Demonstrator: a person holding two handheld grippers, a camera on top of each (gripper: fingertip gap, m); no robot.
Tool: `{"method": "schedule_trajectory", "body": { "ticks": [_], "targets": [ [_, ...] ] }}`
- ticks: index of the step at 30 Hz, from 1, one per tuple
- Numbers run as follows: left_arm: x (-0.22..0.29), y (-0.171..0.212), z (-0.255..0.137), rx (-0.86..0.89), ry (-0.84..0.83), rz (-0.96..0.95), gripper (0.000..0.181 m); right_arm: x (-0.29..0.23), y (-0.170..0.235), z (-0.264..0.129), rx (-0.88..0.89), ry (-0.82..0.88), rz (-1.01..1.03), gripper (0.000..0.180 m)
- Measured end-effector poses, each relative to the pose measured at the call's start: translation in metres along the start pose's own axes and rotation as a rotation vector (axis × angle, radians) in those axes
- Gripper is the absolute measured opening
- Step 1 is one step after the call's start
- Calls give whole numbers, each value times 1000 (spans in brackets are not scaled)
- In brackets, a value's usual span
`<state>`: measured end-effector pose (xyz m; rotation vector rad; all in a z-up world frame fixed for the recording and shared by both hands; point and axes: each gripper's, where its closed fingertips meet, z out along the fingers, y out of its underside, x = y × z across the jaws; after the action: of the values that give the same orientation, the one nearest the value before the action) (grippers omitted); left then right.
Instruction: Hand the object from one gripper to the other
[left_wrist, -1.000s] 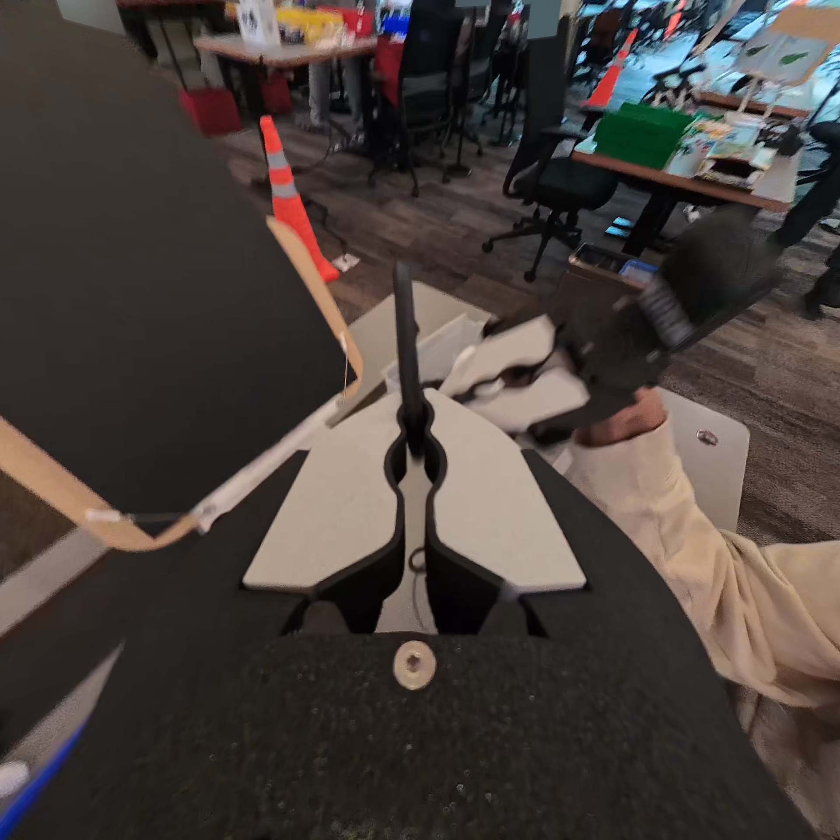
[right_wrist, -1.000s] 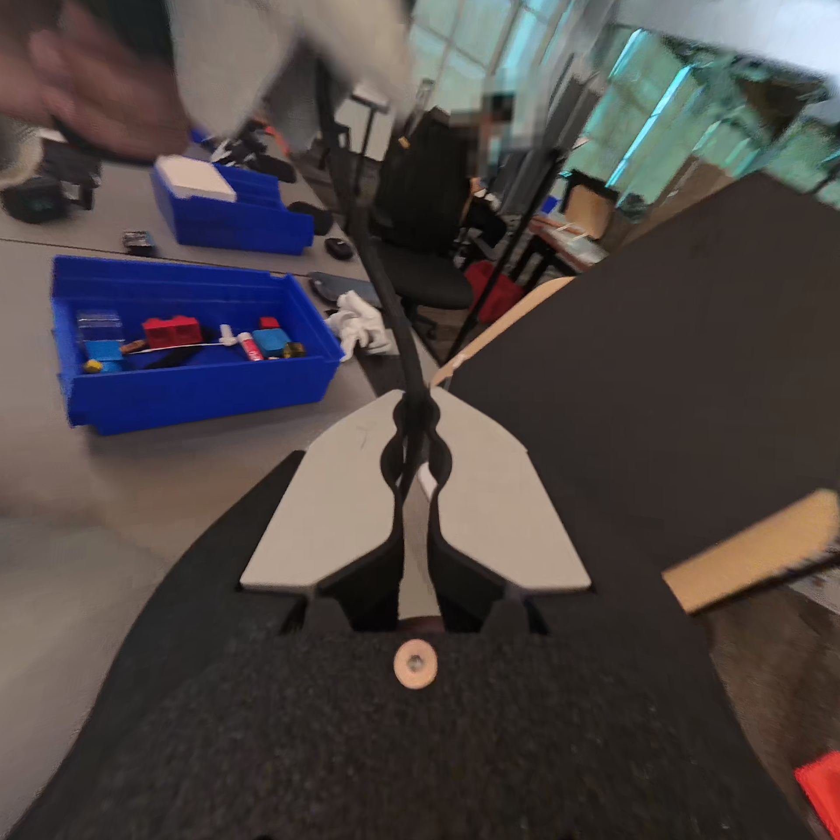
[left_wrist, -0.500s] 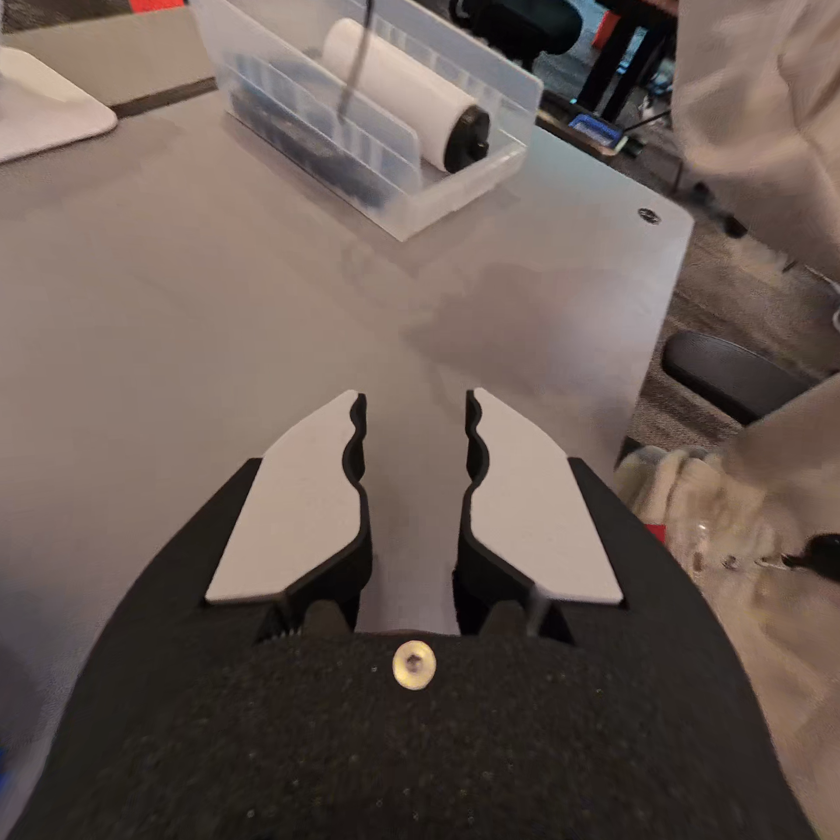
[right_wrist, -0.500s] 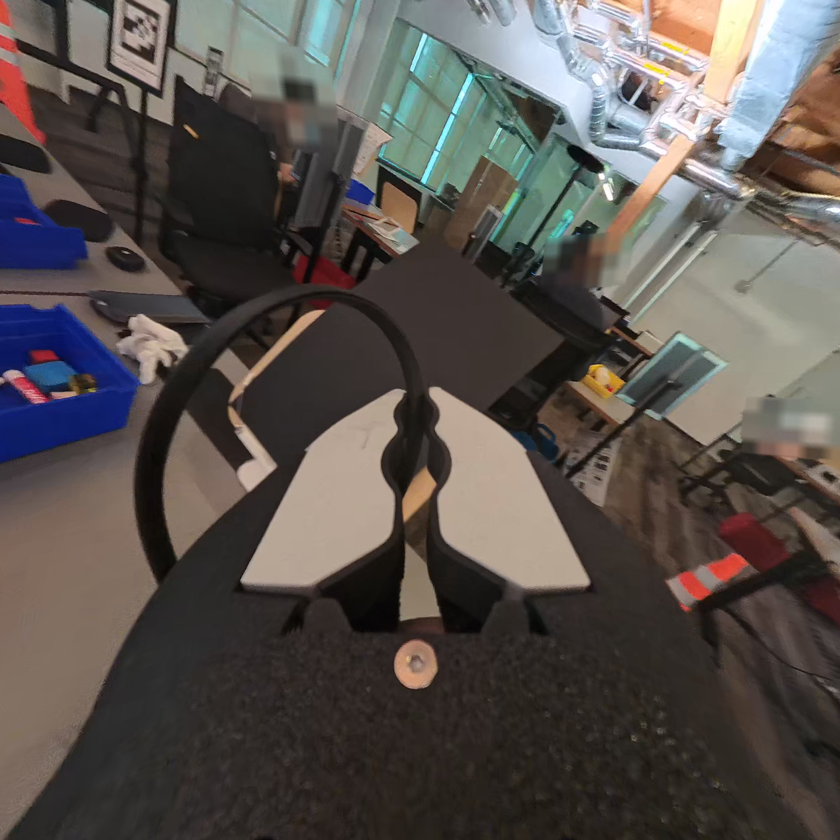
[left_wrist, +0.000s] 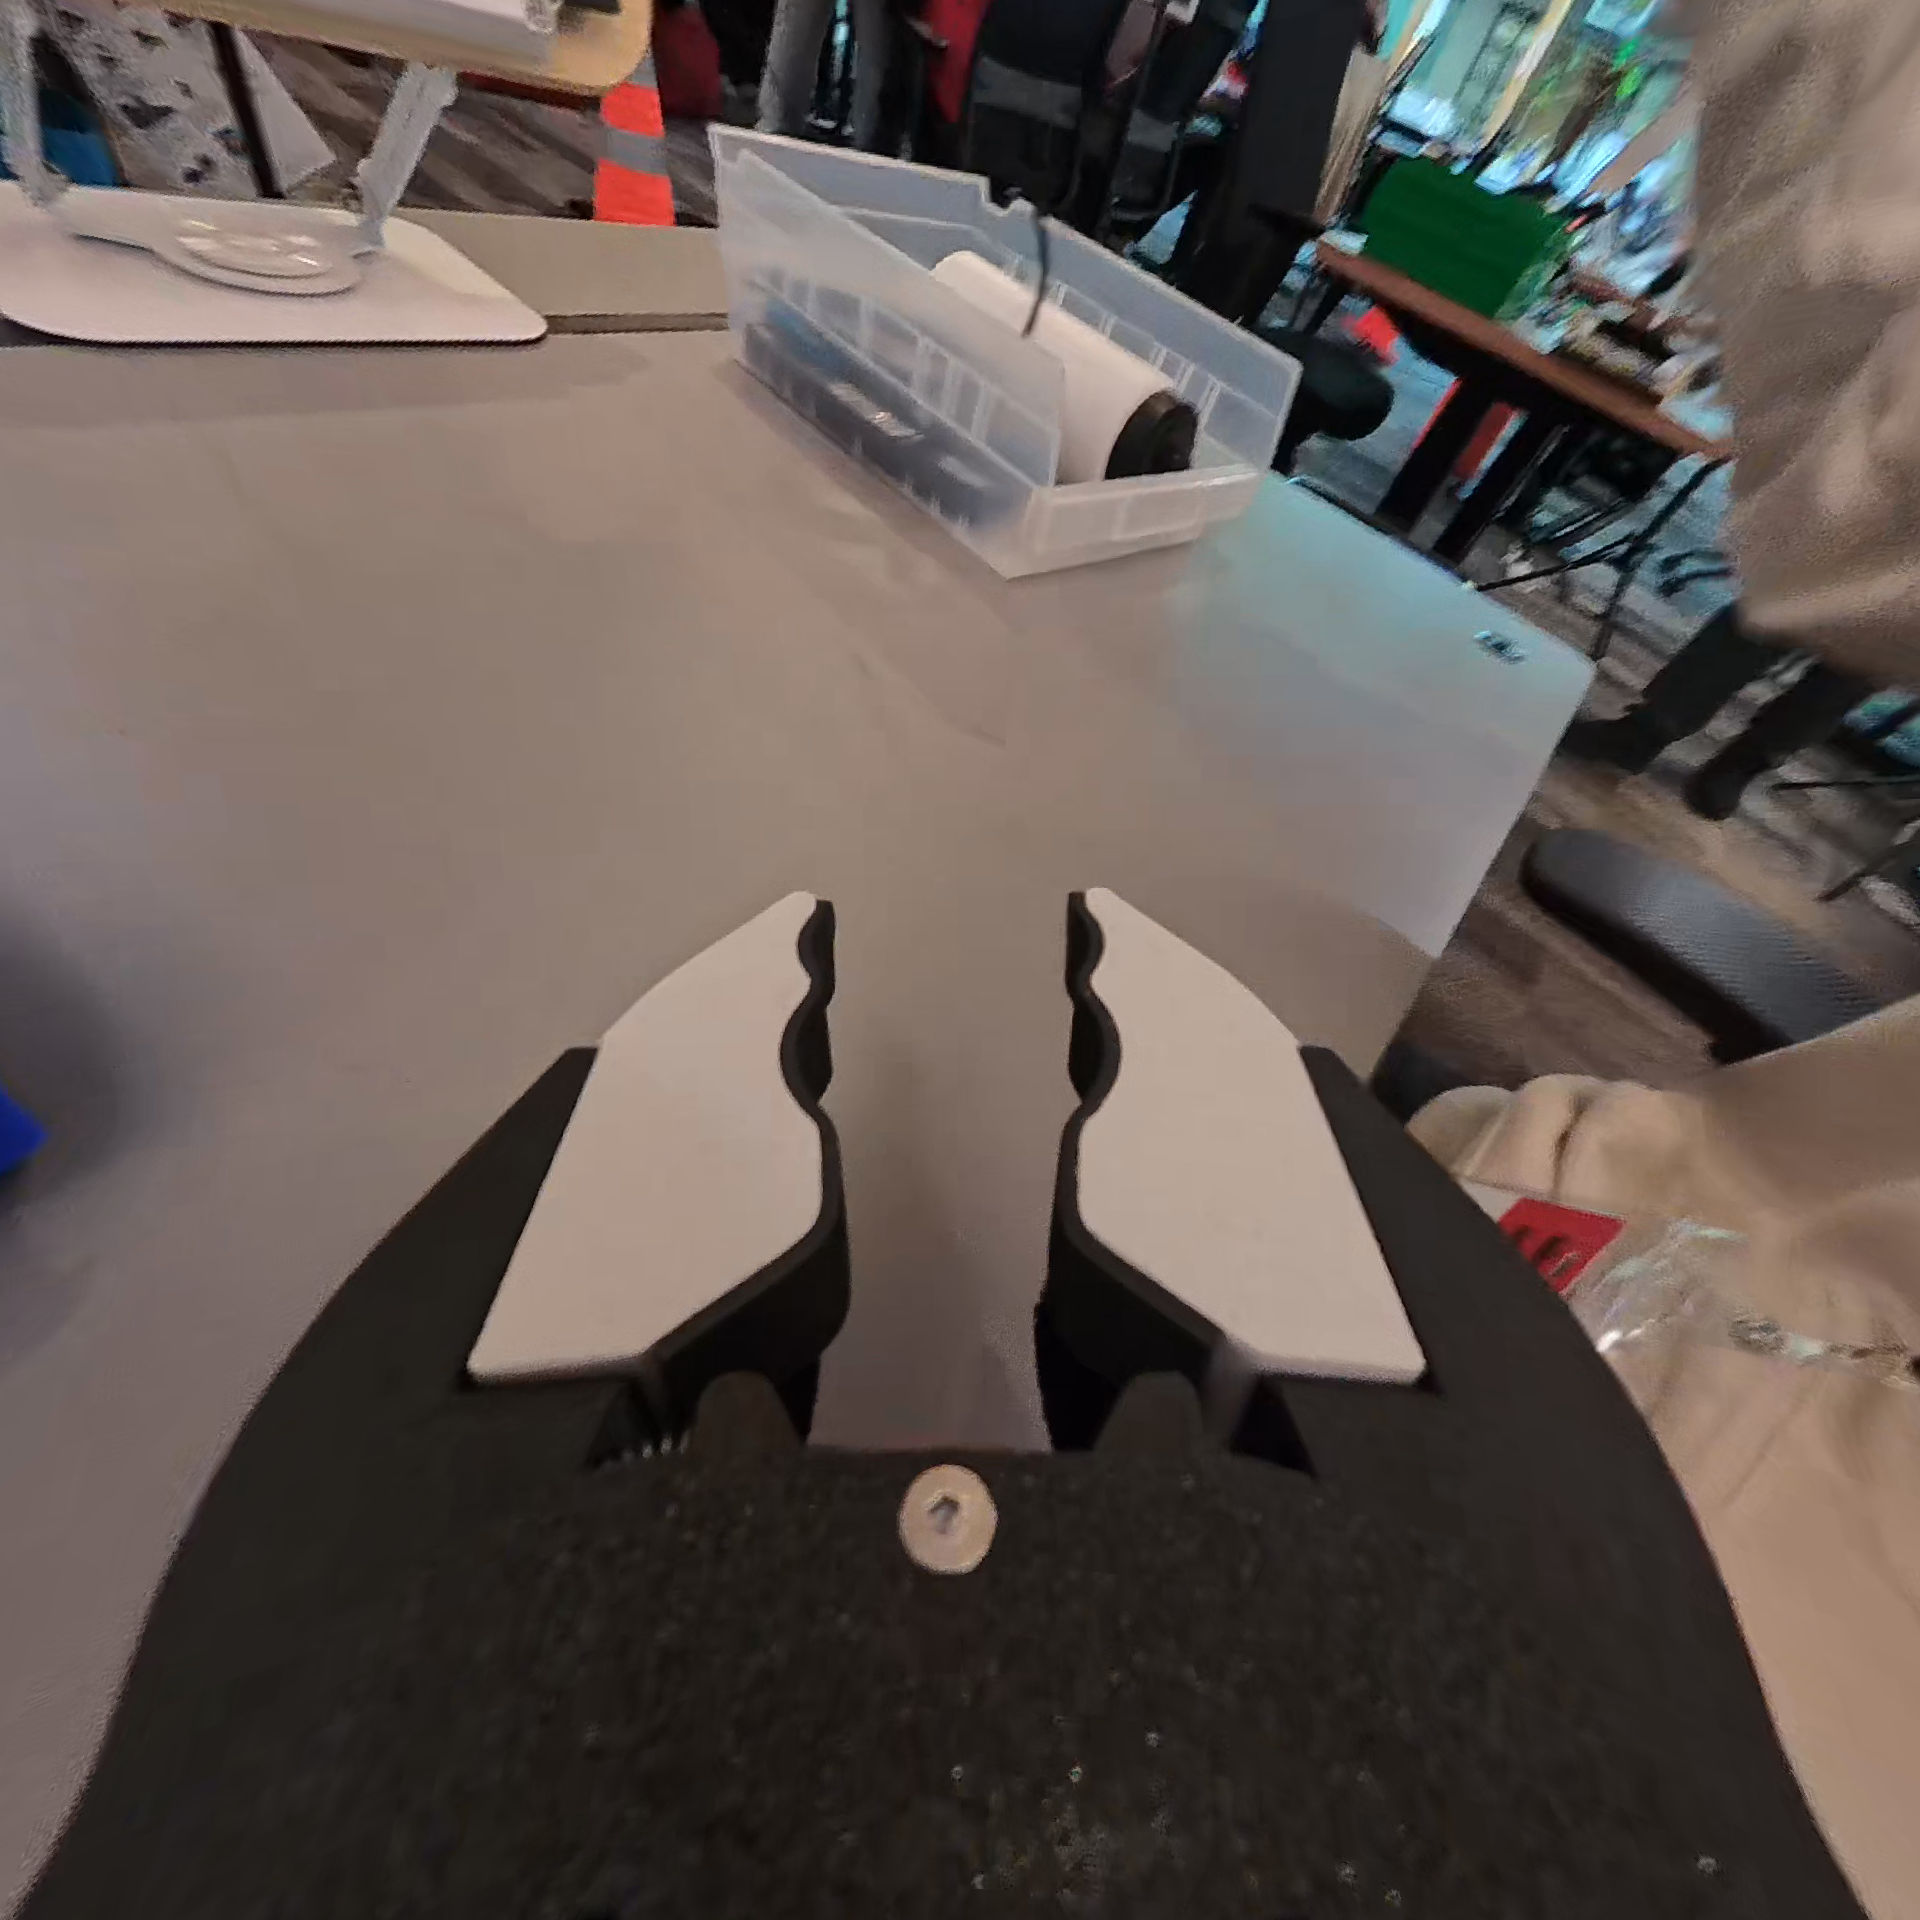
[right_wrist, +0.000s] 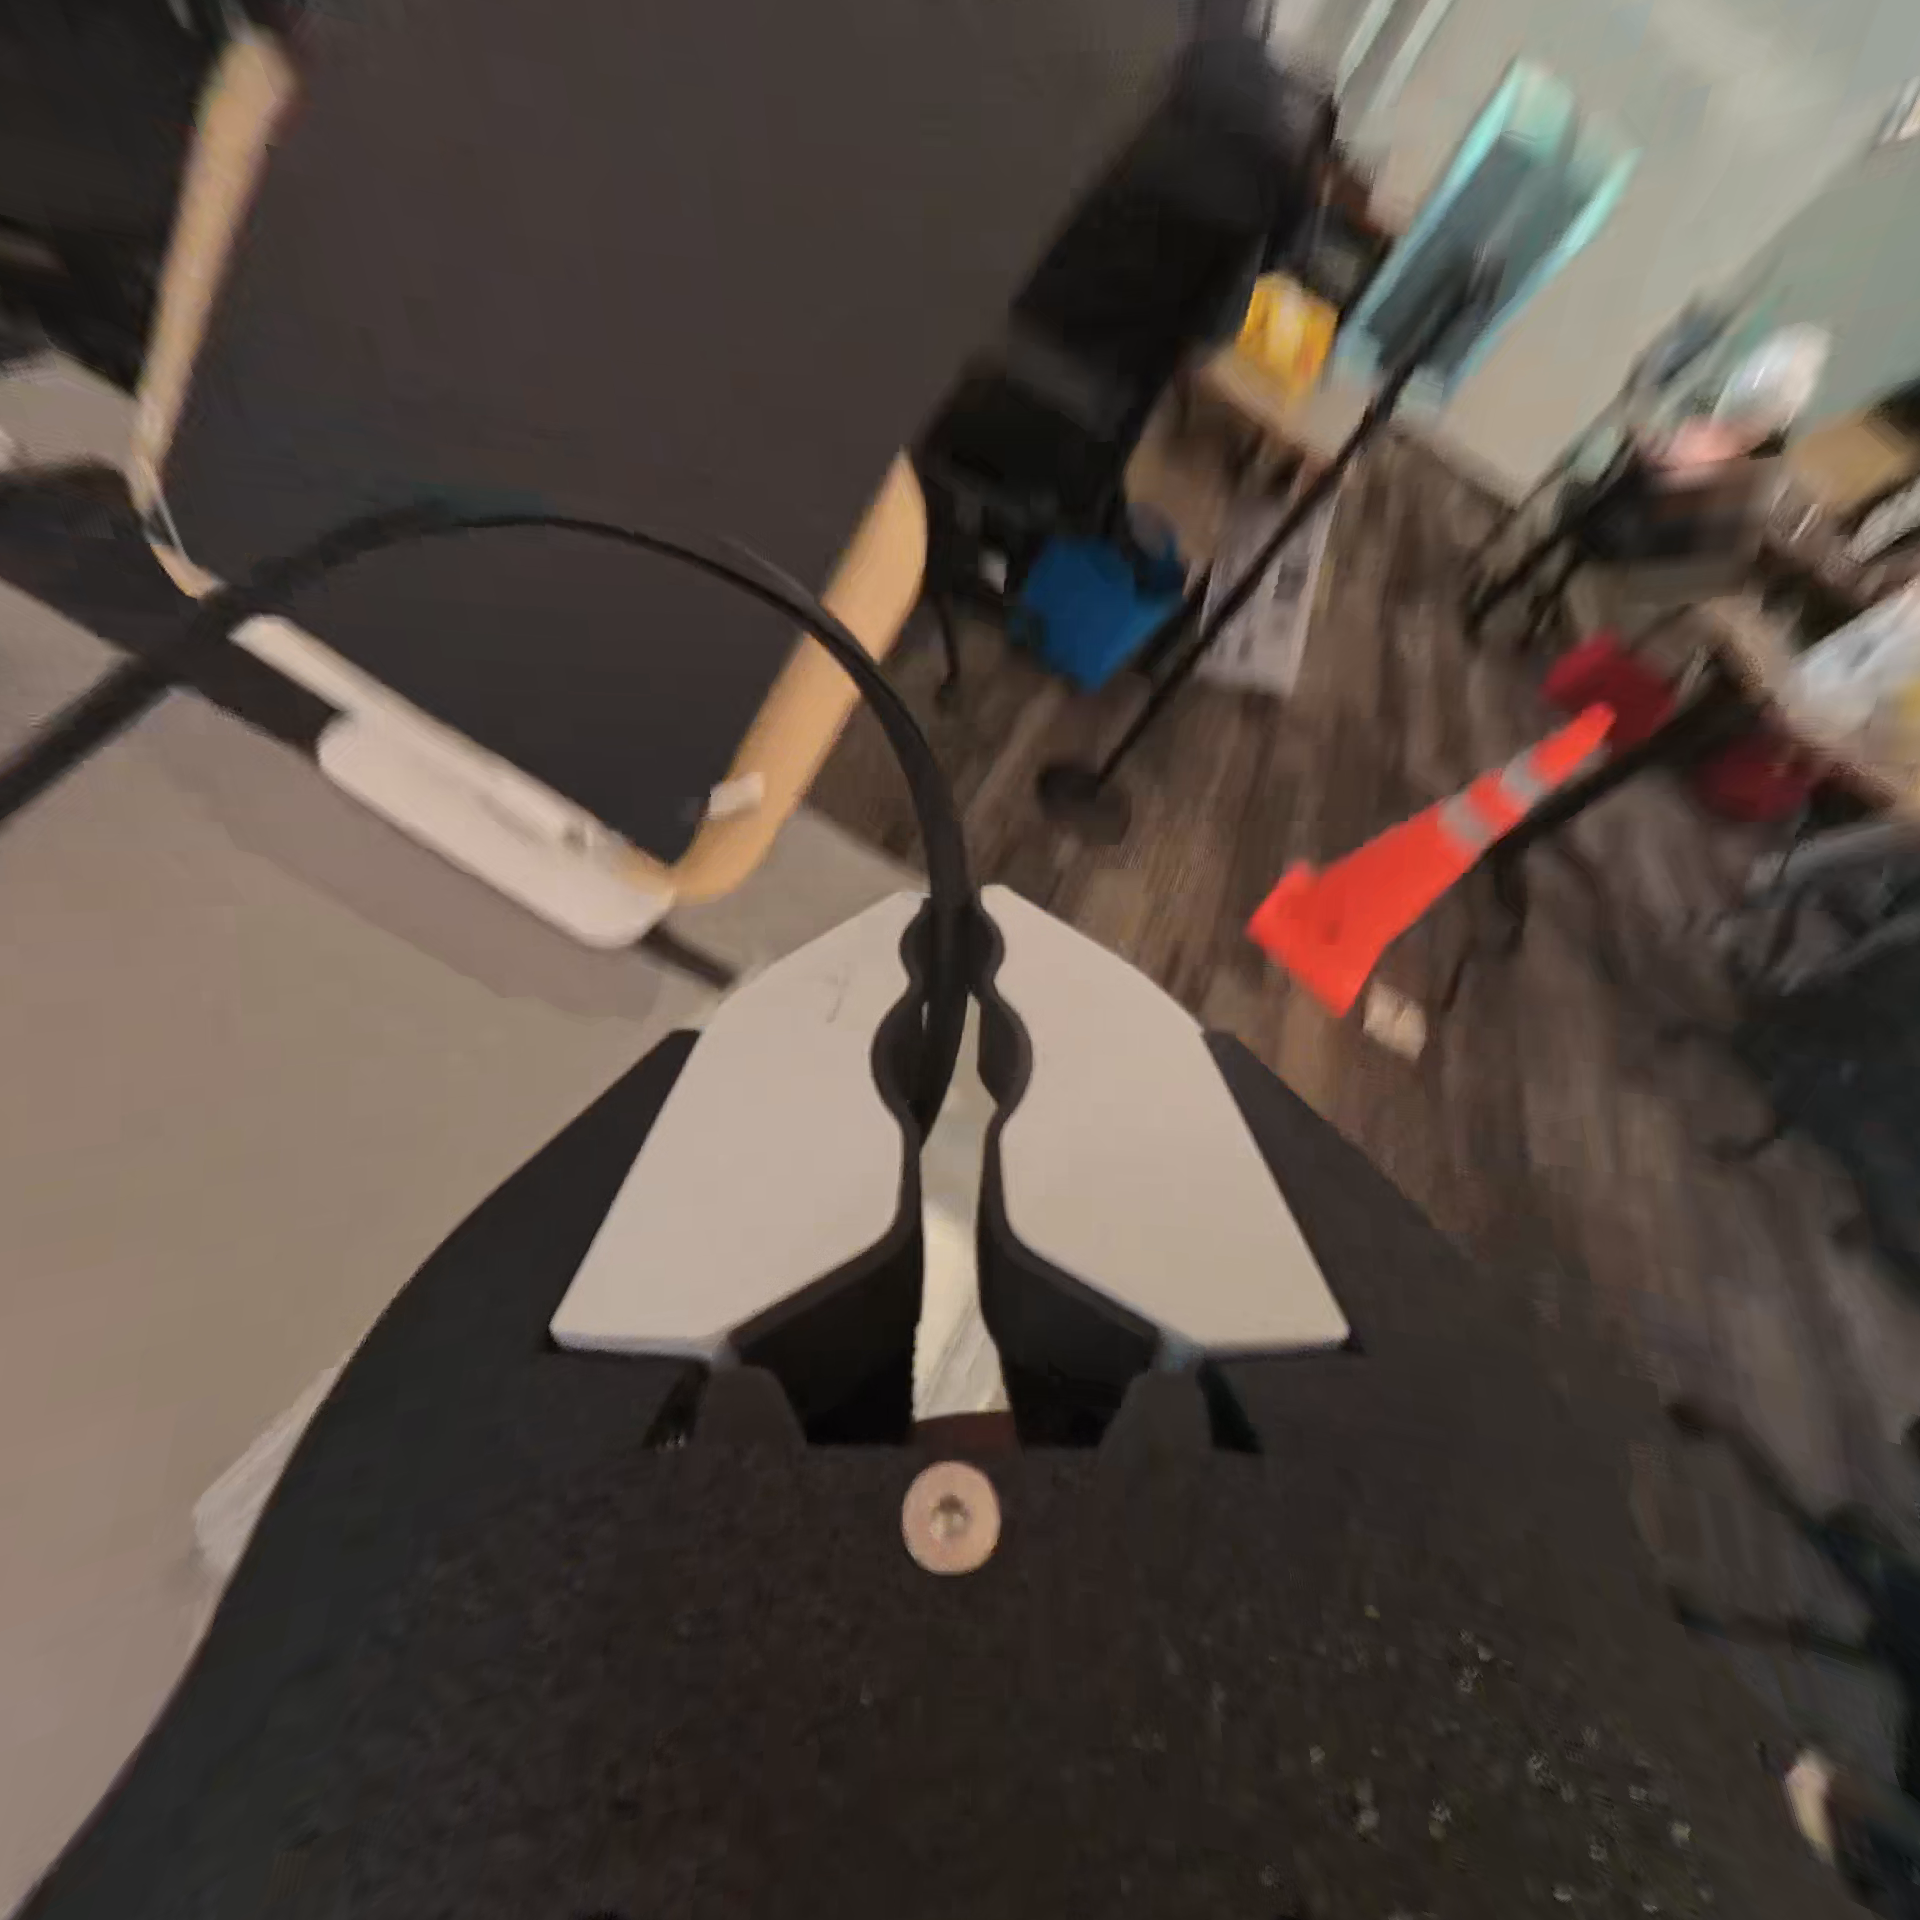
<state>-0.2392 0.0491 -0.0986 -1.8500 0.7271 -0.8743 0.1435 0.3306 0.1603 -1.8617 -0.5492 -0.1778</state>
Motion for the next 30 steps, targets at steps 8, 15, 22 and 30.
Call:
{"method": "schedule_trajectory", "body": {
  "ticks": [8, 15, 22, 30],
  "targets": [
    [16, 4, 8, -40, 49, 32, 41, -39, 243, 65, -719, 5, 205, 5],
    [16, 11, 14, -70, 30, 64, 46, -92, 258, 103, -796, -138, 168, 40],
    [-14, 8, -11, -25, -88, 28, 65, -65, 226, 43, -660, 52, 166, 56],
    [-60, -1, -45, 68, -294, -14, 65, -271, 201, -64, 103, -374, 543, 41]
  ]
}}
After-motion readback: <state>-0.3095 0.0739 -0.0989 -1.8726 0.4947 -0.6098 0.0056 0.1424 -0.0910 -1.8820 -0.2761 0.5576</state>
